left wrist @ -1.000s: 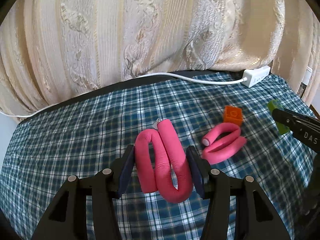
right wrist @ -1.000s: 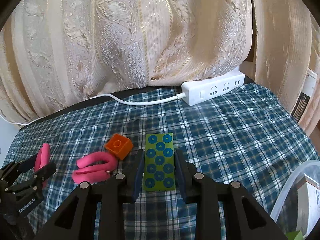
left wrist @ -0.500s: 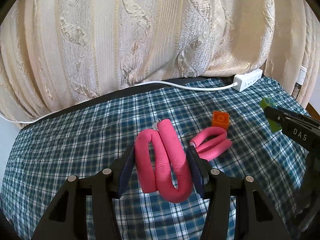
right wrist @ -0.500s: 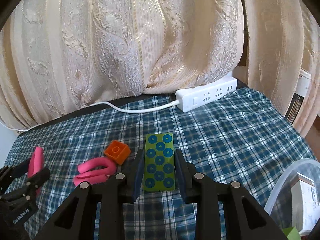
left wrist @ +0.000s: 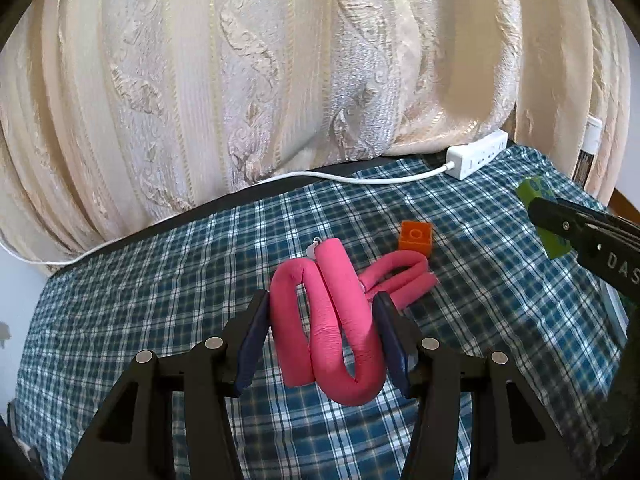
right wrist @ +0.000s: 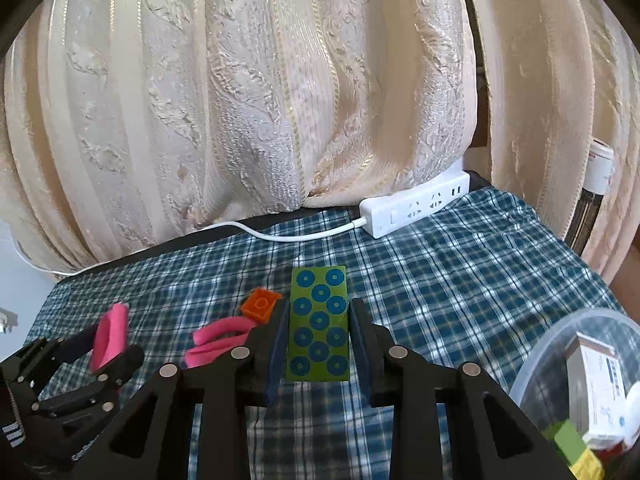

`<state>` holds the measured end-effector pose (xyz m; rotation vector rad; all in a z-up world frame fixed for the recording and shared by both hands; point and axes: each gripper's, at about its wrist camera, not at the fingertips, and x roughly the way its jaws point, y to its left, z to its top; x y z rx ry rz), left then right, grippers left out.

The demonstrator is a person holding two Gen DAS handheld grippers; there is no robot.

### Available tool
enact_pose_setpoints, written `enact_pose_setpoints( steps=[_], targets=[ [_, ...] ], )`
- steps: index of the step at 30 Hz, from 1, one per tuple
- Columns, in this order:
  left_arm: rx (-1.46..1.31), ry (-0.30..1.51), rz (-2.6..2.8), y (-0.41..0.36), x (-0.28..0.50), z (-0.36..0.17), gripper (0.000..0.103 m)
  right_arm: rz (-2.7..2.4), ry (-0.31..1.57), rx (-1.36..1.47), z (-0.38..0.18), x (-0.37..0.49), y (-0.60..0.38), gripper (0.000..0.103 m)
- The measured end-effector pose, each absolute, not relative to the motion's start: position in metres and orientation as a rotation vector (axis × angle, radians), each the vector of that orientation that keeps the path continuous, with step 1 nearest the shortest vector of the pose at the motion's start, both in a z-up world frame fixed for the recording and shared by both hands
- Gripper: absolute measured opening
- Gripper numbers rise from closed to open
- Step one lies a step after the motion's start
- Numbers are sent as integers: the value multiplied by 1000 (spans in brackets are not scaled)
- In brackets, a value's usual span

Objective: Organize objects
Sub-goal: 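Lift the pink foam loop with the left gripper while the right gripper lifts the green brick, then carry the pink loop in the left gripper and green brick in the right gripper over the bowl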

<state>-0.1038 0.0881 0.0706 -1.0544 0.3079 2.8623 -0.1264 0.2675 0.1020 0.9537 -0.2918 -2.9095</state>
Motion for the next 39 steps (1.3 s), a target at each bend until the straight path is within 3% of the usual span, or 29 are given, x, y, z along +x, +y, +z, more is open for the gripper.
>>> enact_pose_setpoints(
  steps=[39],
  targets=[
    [-927,473,2730,178,-41,78,54,-3130,-437,858,104,8,359,32]
  ],
)
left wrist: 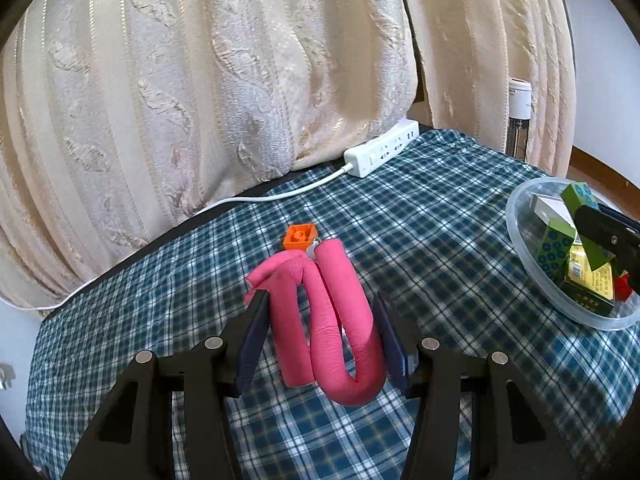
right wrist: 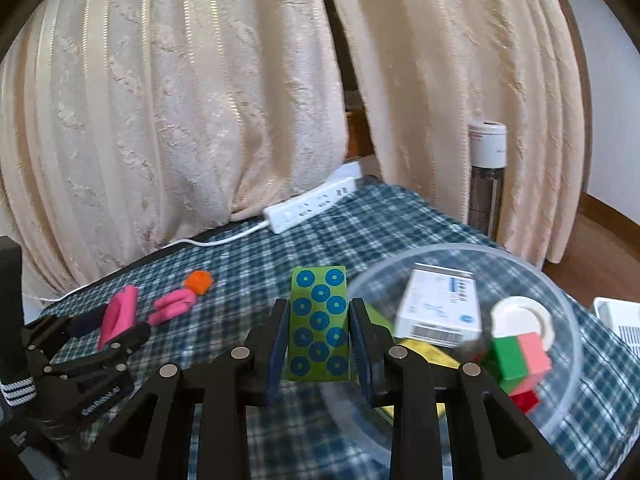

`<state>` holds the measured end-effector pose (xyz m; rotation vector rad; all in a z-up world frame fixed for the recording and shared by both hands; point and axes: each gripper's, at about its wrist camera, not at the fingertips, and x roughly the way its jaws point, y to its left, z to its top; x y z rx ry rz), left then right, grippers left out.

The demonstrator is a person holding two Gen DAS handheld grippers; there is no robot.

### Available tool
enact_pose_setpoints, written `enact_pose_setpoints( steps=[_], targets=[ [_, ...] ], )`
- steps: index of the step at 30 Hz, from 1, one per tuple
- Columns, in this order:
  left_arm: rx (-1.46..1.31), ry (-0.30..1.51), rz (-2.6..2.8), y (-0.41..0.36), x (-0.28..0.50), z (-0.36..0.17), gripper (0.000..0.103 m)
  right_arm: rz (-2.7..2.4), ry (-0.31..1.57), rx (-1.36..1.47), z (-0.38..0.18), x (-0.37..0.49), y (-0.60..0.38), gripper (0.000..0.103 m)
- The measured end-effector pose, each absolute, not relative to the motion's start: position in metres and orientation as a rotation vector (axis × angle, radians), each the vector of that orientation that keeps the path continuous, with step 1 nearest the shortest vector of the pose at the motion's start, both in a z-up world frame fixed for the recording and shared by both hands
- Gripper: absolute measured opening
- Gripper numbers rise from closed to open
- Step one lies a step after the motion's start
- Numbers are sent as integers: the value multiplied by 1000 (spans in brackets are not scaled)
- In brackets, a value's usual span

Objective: Organize objects
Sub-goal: 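Carry the pink loop in the left gripper and green brick in the right gripper over the bowl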

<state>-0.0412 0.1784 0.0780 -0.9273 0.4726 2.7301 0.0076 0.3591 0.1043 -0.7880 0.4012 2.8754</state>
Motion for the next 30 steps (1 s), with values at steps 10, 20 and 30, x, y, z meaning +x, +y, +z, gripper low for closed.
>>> enact_pose_setpoints(
  steps=[10,20,30],
  targets=[
    [-931,502,2695,202,-34,76,54,2808,440,-760,101,26,397,32],
    [-912,523,2652,230,-24,76,54,2750,453,-785,92,37,428,32],
    [-899,547,2621,253,-18,76,54,2726,455,-794,85,39,448,32]
  ],
)
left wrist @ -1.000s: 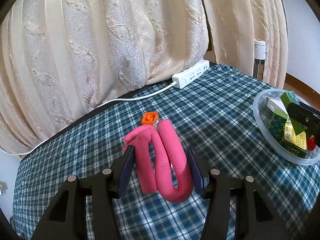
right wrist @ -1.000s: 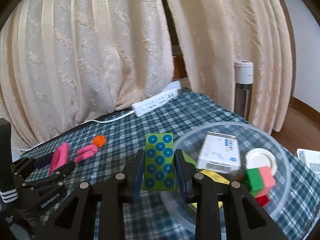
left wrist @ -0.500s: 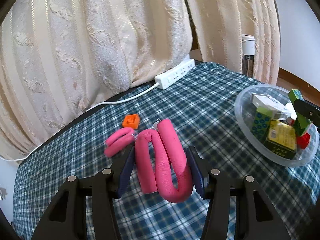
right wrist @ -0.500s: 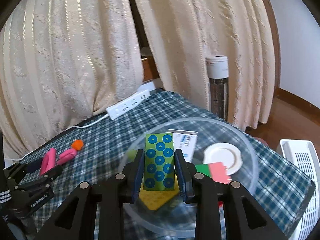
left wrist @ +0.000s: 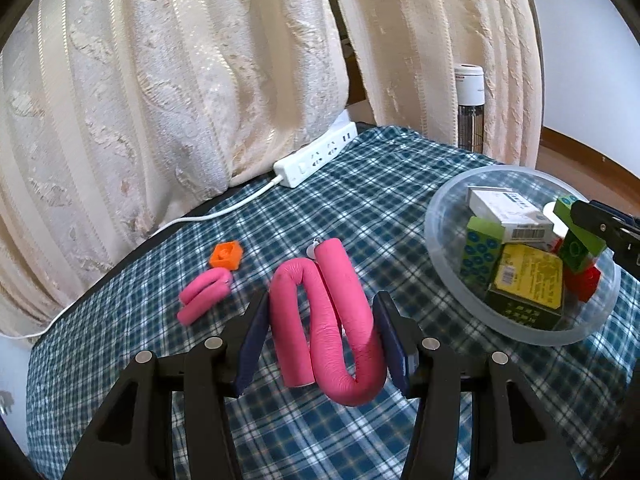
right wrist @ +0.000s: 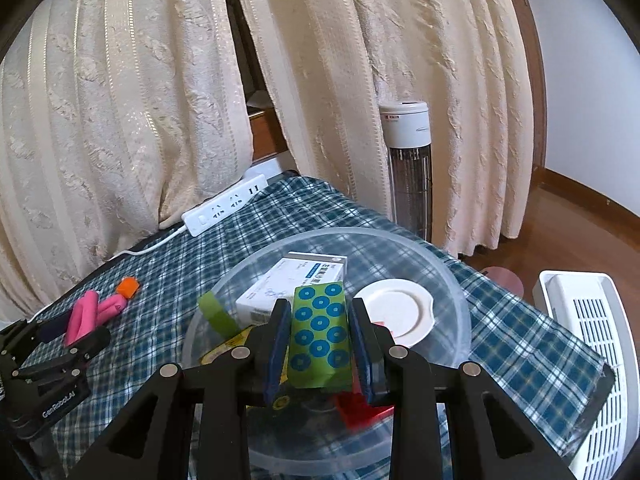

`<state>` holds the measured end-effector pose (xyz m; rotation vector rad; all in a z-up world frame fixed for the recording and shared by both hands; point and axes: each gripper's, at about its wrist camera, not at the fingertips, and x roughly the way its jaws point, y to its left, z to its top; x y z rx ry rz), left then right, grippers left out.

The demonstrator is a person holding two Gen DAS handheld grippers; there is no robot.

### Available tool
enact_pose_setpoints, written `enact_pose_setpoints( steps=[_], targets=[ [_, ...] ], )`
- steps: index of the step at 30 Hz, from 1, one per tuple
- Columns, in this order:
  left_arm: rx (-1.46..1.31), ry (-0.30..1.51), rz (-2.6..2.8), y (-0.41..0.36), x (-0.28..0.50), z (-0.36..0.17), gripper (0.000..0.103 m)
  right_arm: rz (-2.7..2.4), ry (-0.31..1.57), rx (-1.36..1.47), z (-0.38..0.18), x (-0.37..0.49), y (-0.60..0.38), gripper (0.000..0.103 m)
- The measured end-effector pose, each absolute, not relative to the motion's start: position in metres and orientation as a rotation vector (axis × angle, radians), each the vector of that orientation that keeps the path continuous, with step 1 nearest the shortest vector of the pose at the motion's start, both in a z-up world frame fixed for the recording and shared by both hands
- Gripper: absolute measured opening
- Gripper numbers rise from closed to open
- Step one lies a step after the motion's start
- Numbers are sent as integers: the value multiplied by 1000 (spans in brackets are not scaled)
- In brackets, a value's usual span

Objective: Organize objects
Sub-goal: 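Carry the pink loop in the left gripper and green brick in the right gripper over the bowl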

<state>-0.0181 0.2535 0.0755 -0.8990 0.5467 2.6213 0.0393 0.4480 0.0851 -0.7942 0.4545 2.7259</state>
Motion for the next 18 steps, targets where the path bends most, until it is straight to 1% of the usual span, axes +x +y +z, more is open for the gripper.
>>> enact_pose_setpoints(
  steps=[12,18],
  targets=[
    [-888,568,2585,276,-13,76,54,2714,486,-790,80,41,468,32],
    [-898,495,2513,285,-11,83,54,2706,538,-815,73,43,479,32]
  ],
)
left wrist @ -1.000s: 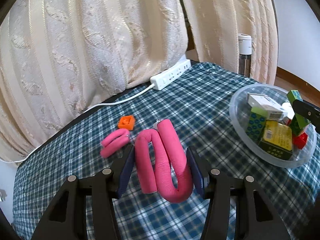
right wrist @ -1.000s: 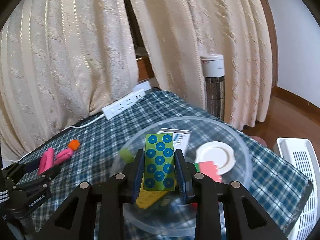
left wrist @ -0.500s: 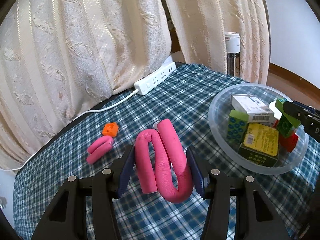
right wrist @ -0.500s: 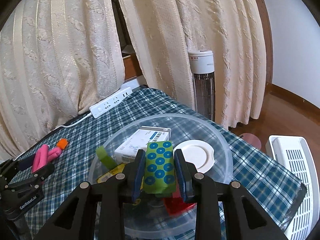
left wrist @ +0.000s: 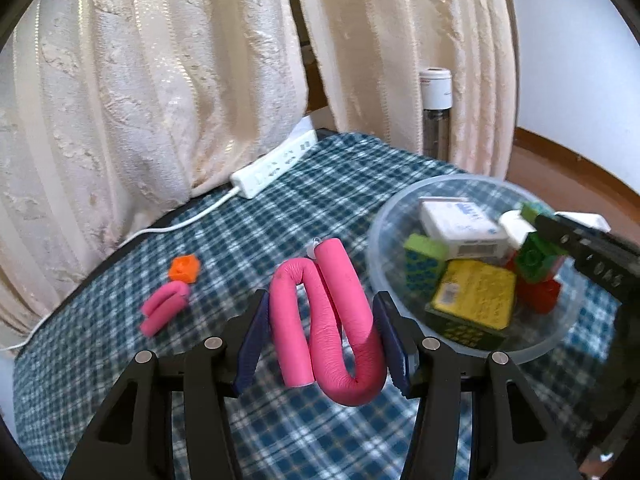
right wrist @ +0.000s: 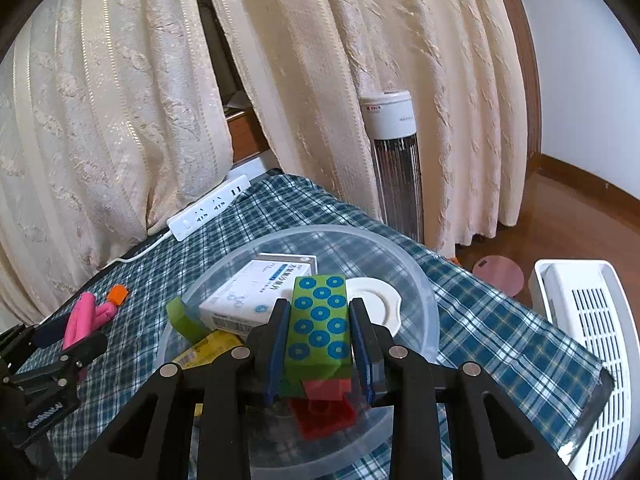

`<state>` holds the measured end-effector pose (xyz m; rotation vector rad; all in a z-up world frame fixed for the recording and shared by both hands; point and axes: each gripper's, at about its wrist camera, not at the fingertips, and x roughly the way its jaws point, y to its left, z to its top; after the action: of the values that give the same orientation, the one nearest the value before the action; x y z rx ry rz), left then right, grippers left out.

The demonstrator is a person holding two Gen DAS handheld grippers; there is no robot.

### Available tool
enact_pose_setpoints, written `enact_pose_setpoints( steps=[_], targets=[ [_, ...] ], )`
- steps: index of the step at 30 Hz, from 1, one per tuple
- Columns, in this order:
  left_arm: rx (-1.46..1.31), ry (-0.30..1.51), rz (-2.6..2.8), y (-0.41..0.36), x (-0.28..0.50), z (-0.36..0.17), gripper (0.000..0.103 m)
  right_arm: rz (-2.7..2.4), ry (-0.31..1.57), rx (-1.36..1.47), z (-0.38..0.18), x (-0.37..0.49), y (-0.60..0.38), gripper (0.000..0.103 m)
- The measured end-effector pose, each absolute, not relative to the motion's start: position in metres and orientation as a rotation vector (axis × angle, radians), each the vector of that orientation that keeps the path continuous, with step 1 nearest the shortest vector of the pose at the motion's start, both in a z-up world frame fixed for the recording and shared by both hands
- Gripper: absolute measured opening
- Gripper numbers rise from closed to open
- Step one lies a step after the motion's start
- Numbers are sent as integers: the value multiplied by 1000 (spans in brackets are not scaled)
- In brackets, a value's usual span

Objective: Organize objects
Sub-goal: 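Carry the pink loop in the left gripper and green brick in the right gripper over the bowl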

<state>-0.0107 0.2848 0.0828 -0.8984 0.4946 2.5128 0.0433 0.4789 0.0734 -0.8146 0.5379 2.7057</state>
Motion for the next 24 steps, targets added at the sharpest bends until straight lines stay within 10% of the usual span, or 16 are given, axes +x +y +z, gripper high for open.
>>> enact_pose_setpoints(
  steps=[24],
  targets=[
    [-902,360,2250,345,-1,86,54,2752,603,-804,68,55,494,32]
  ],
)
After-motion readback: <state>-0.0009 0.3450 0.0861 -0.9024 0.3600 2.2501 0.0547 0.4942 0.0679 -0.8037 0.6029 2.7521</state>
